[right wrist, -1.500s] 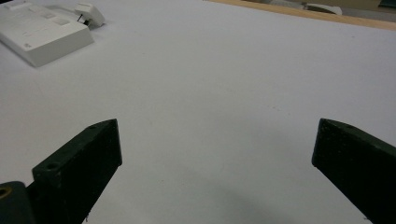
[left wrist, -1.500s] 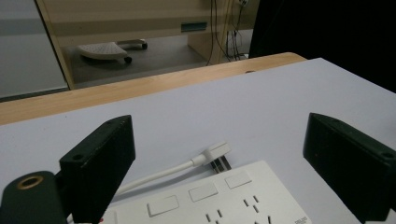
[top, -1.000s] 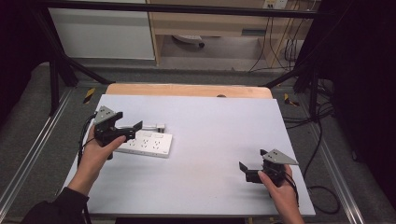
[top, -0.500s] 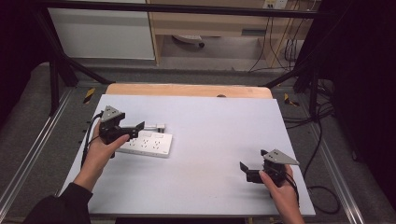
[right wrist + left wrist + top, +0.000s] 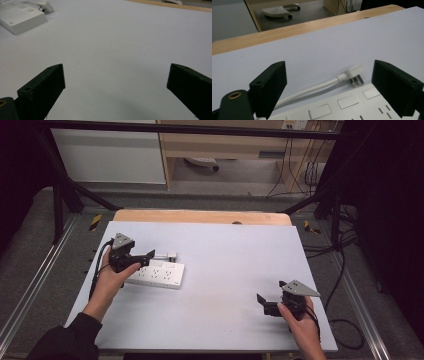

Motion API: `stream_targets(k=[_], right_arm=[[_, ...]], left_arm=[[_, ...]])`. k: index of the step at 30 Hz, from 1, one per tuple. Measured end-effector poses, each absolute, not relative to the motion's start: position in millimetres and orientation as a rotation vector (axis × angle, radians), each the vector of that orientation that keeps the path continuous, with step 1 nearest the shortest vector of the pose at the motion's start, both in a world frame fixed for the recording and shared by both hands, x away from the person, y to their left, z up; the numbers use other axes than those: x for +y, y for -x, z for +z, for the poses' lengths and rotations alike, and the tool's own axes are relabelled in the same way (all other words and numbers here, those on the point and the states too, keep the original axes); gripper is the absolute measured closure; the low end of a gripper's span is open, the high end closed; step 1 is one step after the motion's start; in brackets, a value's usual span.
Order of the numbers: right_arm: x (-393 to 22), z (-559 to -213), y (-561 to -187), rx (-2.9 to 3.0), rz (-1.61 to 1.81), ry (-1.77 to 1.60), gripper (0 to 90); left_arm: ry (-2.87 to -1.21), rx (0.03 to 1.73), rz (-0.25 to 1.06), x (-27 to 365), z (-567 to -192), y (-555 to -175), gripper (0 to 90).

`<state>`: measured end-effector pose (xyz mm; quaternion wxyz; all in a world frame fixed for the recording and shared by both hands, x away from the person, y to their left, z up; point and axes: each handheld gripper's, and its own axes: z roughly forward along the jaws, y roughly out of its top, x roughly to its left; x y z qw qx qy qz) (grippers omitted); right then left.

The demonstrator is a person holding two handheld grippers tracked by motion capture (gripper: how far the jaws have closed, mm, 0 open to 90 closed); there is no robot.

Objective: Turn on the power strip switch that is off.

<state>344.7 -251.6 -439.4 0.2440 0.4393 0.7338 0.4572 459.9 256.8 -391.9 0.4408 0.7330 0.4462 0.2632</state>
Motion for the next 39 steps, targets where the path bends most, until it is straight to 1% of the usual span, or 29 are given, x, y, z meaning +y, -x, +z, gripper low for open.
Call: stream_targets(k=[4,13,19,21,25,27,39], right_arm=[[-252,-440,-345,2.009,1.248,-1.209,2.2],[-251,-441,-345,2.011,1.248,-1.215,2.3],[-252,-441,-346,2.013,1.247,-1.212,2.3],[-251,-441,-346,2.014,1.247,-1.212,2.3],[-251,-441,-346,2.015,1.246,-1.212,2.3],[-251,-441,-346,2.017,1.245,-1.212,2.2],[-251,-441,-346,2.021,1.245,-1.213,2.2]], left_arm=[[-1.844,1.119,0.648,256,-396,-463,16.0],[-1.915,1.138,0.608,254,-403,-465,26.3],[-1.952,1.151,0.598,256,-406,-466,37.6],[-1.947,1.152,0.594,257,-407,-465,44.1],[-1.949,1.155,0.577,260,-407,-465,51.7],[-1.950,1.141,0.578,261,-407,-465,57.4],[-1.974,1.167,0.531,269,-414,-464,80.5]])
